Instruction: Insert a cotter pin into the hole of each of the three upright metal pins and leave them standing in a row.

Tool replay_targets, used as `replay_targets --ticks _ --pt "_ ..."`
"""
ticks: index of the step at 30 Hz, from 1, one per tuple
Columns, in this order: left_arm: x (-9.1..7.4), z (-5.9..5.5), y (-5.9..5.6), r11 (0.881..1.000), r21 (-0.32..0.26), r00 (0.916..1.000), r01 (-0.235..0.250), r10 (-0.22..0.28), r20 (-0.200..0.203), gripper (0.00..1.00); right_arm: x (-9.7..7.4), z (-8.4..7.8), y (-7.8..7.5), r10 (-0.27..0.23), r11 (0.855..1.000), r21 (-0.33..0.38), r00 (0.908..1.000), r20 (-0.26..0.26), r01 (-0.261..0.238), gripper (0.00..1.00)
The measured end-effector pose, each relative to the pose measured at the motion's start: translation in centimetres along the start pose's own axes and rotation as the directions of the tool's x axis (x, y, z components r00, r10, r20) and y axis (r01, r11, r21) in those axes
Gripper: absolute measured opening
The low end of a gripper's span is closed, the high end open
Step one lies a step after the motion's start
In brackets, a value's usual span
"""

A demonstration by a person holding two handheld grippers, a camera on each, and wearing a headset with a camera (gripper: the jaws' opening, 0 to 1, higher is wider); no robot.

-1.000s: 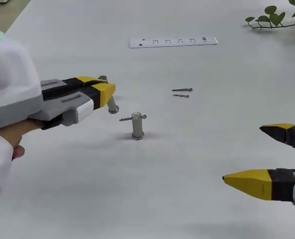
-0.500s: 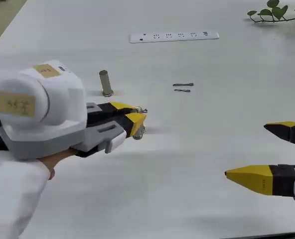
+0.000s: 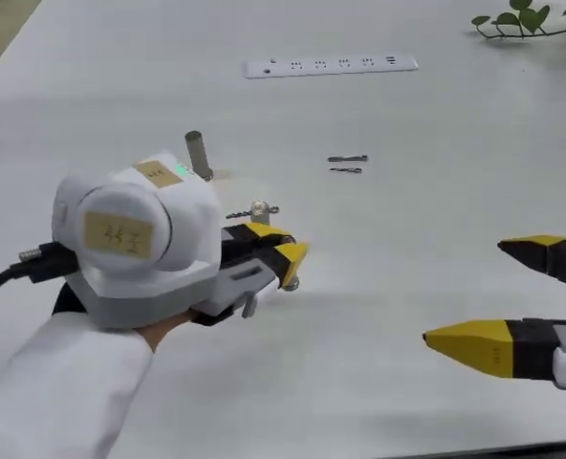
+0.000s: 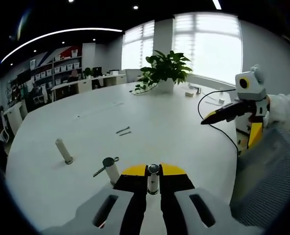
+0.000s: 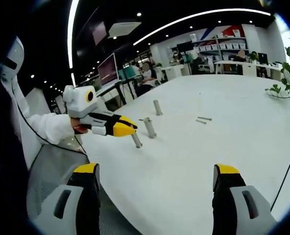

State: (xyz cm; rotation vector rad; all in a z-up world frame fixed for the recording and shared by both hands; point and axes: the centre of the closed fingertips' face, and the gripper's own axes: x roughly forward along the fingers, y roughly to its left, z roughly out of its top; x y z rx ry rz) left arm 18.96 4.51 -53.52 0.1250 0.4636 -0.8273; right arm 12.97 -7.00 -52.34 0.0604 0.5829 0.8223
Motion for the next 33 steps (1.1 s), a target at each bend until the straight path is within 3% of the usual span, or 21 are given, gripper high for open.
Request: replay_targets --ticks 13,33 --pt "1.6 -1.3 -1.0 1.0 0.023 0.9994 0.019 -0.019 -0.028 0.05 -0.2 -0.4 -0.1 -0.006 1.0 0.01 0.9999 -0.01 0.006 0.94" --pt "1.7 -2.0 -0.7 0.999 0.041 0.9995 0.006 -0.005 -0.032 0.05 0.1 -0.3 0.0 0.01 1.0 0.009 0.9998 -0.02 -0.01 0.93"
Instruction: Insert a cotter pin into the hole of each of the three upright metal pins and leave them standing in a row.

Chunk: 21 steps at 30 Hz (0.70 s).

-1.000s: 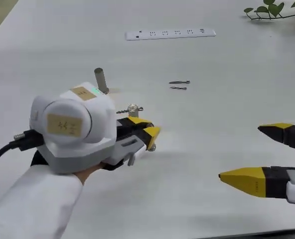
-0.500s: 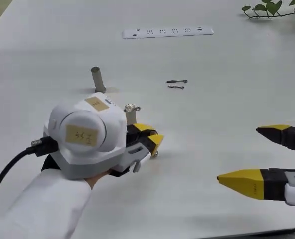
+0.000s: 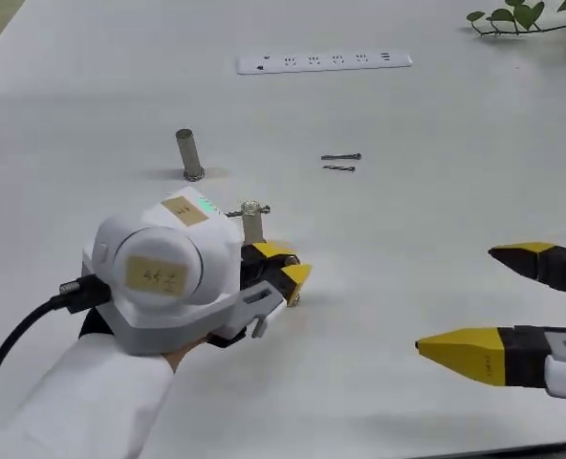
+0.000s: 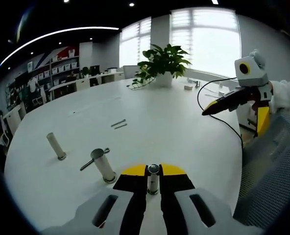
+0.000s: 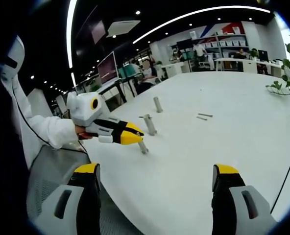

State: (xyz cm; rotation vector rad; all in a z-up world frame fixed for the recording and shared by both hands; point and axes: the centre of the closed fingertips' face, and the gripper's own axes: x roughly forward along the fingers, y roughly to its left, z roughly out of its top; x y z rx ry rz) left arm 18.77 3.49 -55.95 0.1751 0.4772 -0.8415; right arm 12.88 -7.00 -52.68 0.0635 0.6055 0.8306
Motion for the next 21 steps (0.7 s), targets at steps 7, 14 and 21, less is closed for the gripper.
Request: replay_targets --ticks 7,14,21 --pt "0.16 0.06 0.01 1.0 0.002 1.0 -0.003 0.003 0.009 0.06 0.22 0.12 0.17 0.011 1.0 -0.006 0.9999 -0.003 -0.011 0.93" --pt "-0.12 -0.13 -0.03 0.999 -0.036 0.9995 -0.02 0.021 0.023 0.06 0.3 0.0 0.27 0.012 1.0 -0.007 0.9999 -0.004 -0.012 0.93" --pt "-0.17 -0.22 -0.11 0.999 -0.037 0.9995 -0.023 0.023 0.019 0.07 0.41 -0.11 0.5 0.016 1.0 -0.008 0.9999 -0.003 -0.016 0.93"
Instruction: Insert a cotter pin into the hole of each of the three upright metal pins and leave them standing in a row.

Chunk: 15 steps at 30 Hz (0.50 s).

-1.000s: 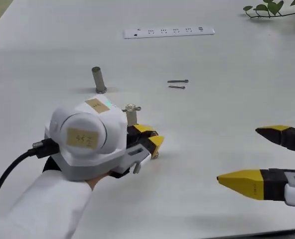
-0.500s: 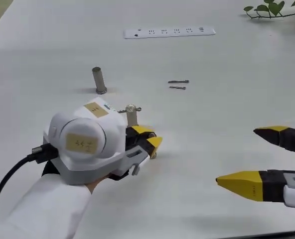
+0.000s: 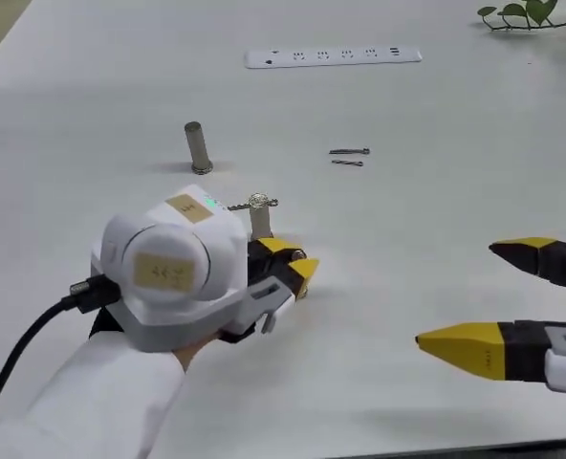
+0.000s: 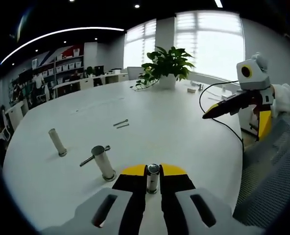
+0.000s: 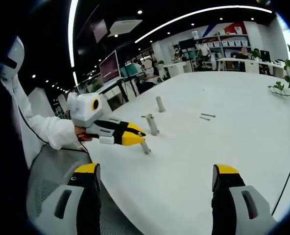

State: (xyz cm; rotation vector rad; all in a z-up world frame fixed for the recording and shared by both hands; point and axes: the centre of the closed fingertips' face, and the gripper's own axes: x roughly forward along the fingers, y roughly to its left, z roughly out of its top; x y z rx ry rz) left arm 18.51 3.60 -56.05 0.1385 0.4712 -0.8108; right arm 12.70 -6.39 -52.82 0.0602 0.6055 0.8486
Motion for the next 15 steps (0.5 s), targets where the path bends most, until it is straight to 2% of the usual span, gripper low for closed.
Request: replay_targets --ticks 2,5,10,12,15 --pt "-0.1 -0.2 0.0 1.0 -0.01 0.9999 -0.004 0.004 -0.01 0.09 0.0 0.0 0.0 -0.001 1.0 0.002 1.0 0.002 0.001 0.93" --pt "-0.5 -0.4 0.1 1.0 -0.015 0.9998 -0.009 0.008 -0.016 0.21 -0.1 0.0 0.0 -0.003 1.0 0.004 1.0 0.004 0.003 0.93" --pt "-1.7 0.2 0.3 1.0 -0.028 0.9999 0.013 -0.013 -0.002 0.28 0.0 -0.1 -0.1 -0.003 1.0 0.003 1.0 0.002 0.003 0.93" --pt "-2.3 0.0 0.5 0.999 -0.026 0.9996 0.021 -0.021 -0.019 0.35 0.0 -0.1 0.0 -0.002 1.0 0.003 1.0 0.002 0.002 0.93" --pt "-3.3 0.0 0.8 0.999 -0.031 0.9993 0.028 -0.029 -0.022 0.45 -0.1 -0.1 -0.1 -0.003 1.0 0.0 1.0 -0.001 0.003 0.93"
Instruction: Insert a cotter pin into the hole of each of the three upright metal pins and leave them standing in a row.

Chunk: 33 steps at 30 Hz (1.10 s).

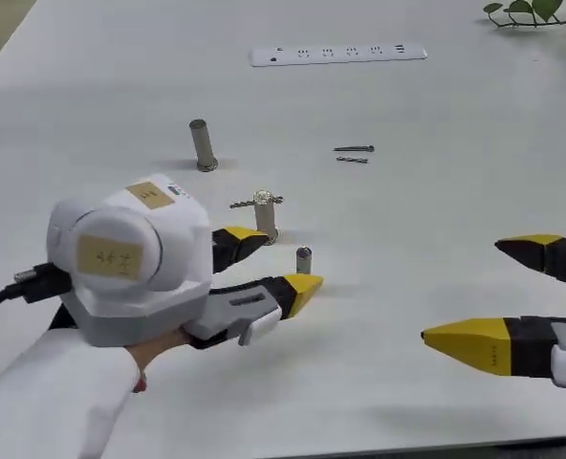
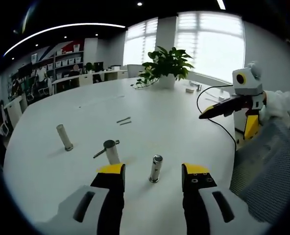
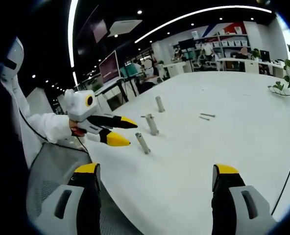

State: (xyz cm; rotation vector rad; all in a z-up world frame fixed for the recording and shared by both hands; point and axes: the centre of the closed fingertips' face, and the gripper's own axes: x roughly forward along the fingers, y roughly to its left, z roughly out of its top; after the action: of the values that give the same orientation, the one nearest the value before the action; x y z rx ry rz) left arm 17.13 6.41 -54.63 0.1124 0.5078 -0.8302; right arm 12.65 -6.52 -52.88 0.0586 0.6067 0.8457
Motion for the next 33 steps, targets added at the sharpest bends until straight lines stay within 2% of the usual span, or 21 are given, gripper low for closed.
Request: replay_targets --ticks 6,7,8,9,12,17,23,28,33 --pt "-2.3 0.3 1.2 1.0 -0.014 0.9998 -0.013 0.013 0.013 0.67 -0.2 0.1 -0.4 -0.006 1.0 -0.002 1.0 -0.004 0.006 0.93" --pt "-2.5 0.1 1.4 1.0 0.001 0.9997 -0.023 0.023 0.002 0.7 -0.2 0.1 -0.5 -0.008 1.0 -0.003 1.0 -0.005 0.008 0.93" --pt "-3.0 0.0 1.8 0.998 0.05 0.9994 -0.033 0.034 -0.01 0.72 -0.2 0.1 -0.5 -0.01 1.0 -0.004 0.9999 -0.007 0.01 0.93" --pt "-3.2 -0.1 1.8 0.998 0.057 0.9992 -0.036 0.037 -0.013 0.73 -0.3 0.1 -0.6 -0.012 1.0 -0.004 0.9999 -0.007 0.012 0.93" --pt "-3.9 -0.4 2.0 0.999 0.034 0.9993 -0.034 0.034 -0.016 0.77 -0.4 0.2 -0.9 -0.019 1.0 -0.008 0.9998 -0.01 0.019 0.93" --pt "-4.5 -0.9 2.3 1.0 -0.006 0.9997 -0.022 0.022 -0.012 0.91 -0.6 0.4 -1.2 -0.027 0.999 -0.018 0.9995 -0.017 0.027 0.93" --pt "-4.9 -1.7 2.6 0.998 -0.066 0.9997 -0.019 0.019 -0.015 0.95 -0.6 0.6 -1.6 -0.032 0.999 -0.035 0.999 -0.032 0.031 0.92" --pt "-4.9 -2.8 2.9 0.997 -0.078 0.9989 -0.029 0.026 -0.038 0.97 -0.4 1.2 -2.3 -0.039 0.997 -0.076 0.9978 -0.054 0.035 0.92" --pt "-5.2 -2.6 2.7 0.993 -0.113 0.9997 -0.022 0.021 -0.008 0.99 0.0 2.1 -3.1 -0.03 0.991 -0.133 0.9957 -0.087 0.019 0.92"
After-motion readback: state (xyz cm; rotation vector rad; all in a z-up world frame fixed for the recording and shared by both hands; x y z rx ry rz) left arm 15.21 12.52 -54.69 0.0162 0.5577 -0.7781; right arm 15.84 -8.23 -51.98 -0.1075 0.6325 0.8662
